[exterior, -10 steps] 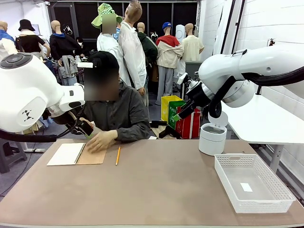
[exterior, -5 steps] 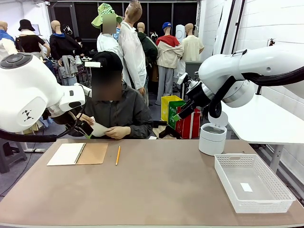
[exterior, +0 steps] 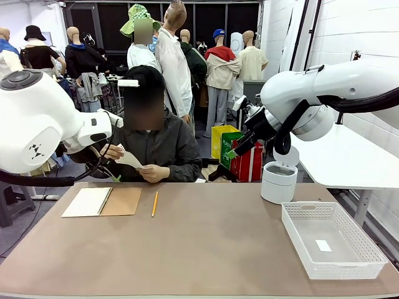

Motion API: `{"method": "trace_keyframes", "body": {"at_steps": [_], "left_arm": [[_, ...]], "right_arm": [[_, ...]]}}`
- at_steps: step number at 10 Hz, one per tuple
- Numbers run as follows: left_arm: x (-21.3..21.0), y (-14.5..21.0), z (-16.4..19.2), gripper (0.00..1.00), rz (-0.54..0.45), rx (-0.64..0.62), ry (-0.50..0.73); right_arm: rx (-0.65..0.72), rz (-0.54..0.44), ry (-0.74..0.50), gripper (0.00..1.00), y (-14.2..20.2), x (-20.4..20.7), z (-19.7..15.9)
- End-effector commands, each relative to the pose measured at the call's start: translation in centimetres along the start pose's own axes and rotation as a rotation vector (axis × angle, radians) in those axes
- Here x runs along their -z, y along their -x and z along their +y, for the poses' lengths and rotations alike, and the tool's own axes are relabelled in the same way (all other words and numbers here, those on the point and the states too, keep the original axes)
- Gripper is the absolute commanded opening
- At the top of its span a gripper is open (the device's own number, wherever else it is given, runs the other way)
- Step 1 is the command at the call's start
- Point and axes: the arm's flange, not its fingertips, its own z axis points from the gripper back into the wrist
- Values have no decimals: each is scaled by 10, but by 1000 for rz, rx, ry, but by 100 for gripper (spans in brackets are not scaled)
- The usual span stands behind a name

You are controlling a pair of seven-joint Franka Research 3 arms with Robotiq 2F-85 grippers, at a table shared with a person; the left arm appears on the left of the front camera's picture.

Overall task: Sort the paper based on its condition.
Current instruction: If a person hands you a paper, place it in the Organizing basket , and if it's crumpled, put it in the Trash can.

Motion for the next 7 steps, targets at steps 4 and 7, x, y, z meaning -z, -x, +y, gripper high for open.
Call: {"method": "trace_keyframes", "body": {"at_steps": [4, 7], "left_arm": [[0, 0, 1, 100, 3, 12, -2], [0, 0, 1, 100, 3, 12, -2]], "right_arm": [[6, -2, -1, 100, -1, 0, 0], [6, -2, -1, 100, -1, 0, 0]]}}
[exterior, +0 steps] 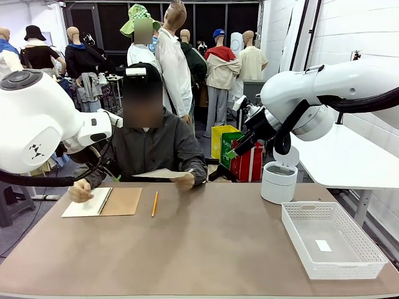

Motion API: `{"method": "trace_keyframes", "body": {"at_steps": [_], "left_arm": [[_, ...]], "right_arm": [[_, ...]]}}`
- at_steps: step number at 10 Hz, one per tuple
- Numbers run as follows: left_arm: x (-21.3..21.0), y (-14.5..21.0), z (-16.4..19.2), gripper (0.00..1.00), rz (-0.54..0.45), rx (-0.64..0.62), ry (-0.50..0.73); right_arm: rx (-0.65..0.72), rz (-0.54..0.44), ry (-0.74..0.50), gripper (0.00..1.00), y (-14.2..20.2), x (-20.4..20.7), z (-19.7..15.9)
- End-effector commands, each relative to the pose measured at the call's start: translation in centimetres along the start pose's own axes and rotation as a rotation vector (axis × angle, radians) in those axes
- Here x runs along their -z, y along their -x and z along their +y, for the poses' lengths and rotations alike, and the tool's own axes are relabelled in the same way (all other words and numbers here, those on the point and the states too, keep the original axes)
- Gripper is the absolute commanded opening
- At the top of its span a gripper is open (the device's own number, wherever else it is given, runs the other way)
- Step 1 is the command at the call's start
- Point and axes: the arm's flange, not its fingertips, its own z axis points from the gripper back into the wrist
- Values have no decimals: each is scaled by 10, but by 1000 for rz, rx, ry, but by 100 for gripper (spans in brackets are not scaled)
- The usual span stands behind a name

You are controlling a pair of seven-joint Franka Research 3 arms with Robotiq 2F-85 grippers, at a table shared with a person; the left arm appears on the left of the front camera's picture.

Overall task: Sort the paper based on its condition.
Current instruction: If a person hands you a paper, place it in the Organizing basket , and if it's crumpled, put it in the Trash can.

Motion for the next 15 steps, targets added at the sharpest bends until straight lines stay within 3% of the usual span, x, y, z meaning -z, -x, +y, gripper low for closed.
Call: {"method": "trace_keyframes", "body": {"at_steps": [1, 4, 8, 11, 12, 13, 14, 15], "left_arm": [[0, 0, 1, 100, 3, 12, -2], [0, 0, 1, 100, 3, 12, -2], [0, 0, 1, 100, 3, 12, -2], [0, 0, 1, 100, 3, 12, -2], [0, 0, 1, 100, 3, 12, -2], [0, 0, 1, 100, 3, 12, -2], [0, 0, 1, 100, 3, 12, -2], [0, 0, 1, 100, 3, 12, -2]], "right_arm": [[6, -2, -1, 100, -1, 0, 0], [0, 0, 0, 100, 0, 0, 0], [305, -47, -108, 100, 12, 3, -19], [501, -108, -331, 100, 35, 12, -28], [516, -90, -361, 100, 39, 16, -28], [518, -11, -313, 100, 42, 19, -28], [422, 148, -120, 100, 41, 20, -25], [505, -75, -339, 100, 47, 17, -23]]}}
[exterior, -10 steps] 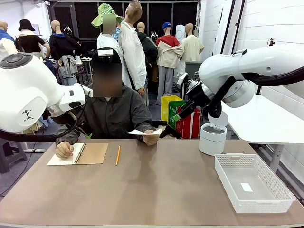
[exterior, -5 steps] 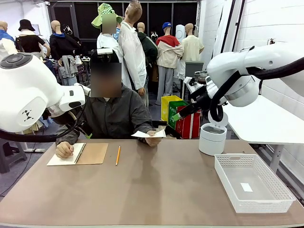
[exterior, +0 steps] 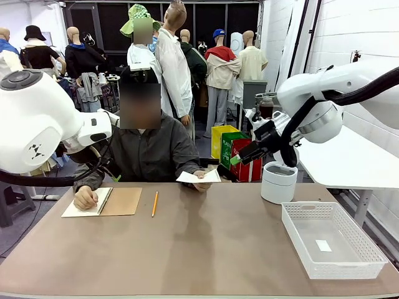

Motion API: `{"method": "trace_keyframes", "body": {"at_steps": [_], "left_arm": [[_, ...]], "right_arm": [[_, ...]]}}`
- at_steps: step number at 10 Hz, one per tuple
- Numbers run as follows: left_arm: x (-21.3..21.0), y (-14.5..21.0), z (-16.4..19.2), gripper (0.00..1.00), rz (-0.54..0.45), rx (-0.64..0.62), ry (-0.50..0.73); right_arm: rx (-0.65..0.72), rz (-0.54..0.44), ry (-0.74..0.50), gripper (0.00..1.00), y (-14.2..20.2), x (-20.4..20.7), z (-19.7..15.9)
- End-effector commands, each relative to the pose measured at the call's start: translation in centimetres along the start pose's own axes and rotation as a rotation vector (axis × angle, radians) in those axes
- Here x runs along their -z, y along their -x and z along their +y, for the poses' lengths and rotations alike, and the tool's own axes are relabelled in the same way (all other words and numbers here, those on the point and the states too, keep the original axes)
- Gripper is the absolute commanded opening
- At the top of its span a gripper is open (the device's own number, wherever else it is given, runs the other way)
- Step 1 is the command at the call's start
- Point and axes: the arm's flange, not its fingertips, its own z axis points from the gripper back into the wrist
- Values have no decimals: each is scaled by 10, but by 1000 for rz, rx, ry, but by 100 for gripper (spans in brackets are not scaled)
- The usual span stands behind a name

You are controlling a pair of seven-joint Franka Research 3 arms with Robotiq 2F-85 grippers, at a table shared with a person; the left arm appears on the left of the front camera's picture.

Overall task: Sort the paper based on its condition.
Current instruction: If a person hands you a paper, place it in the Organizing basket , and if it's crumpled, put it in the Trash can.

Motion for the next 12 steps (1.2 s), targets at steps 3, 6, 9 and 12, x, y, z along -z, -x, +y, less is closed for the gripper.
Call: {"method": "trace_keyframes", "body": {"at_steps": [3, 6, 9, 12], "left_arm": [[0, 0, 1, 100, 3, 12, -2], [0, 0, 1, 100, 3, 12, -2], [0, 0, 1, 100, 3, 12, -2], [0, 0, 1, 100, 3, 12, -2]], "right_arm": [[20, -62, -86, 100, -1, -2, 5], [360, -98, -71, 100, -24, -11, -4], [750, -165, -190, 100, -23, -16, -13], [990, -138, -324, 100, 6, 5, -32]]}}
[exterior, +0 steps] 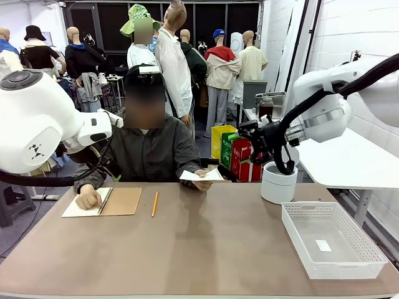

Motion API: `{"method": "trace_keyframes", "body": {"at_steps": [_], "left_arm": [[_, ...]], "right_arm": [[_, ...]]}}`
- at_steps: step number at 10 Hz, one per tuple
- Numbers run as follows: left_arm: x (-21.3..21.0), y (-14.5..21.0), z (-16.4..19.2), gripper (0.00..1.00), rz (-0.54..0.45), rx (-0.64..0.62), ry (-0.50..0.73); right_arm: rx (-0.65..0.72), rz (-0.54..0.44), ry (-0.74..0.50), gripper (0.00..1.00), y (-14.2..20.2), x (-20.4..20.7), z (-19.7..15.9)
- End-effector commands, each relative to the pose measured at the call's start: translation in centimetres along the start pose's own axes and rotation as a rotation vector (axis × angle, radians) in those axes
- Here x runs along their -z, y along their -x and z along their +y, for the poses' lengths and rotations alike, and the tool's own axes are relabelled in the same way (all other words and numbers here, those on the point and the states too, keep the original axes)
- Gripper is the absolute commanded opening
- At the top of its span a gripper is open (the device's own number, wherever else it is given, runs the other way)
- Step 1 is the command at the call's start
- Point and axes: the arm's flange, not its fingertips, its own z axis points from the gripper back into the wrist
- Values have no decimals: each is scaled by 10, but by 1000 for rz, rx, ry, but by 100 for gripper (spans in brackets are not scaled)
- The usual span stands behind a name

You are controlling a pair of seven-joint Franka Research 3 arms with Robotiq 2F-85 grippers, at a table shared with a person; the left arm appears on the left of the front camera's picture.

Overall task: Sort the paper based on its condition.
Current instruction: If a person hands you a paper, place it in the Organizing basket , and if it's crumpled, put it in the Trash can.

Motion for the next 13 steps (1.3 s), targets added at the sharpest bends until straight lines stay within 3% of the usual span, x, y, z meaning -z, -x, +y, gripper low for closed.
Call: {"method": "trace_keyframes", "body": {"at_steps": [1, 7, 9, 13], "left_arm": [[0, 0, 1, 100, 3, 12, -2], [0, 0, 1, 100, 3, 12, -2], [0, 0, 1, 100, 3, 12, -2], [0, 0, 1, 100, 3, 12, -2]], "right_arm": [[140, 23, -92, 100, 5, 14, -33], [411, 212, -270, 100, 27, 48, -96], [360, 213, -237, 100, 29, 49, -95], [403, 223, -255, 100, 25, 55, -107]]}}
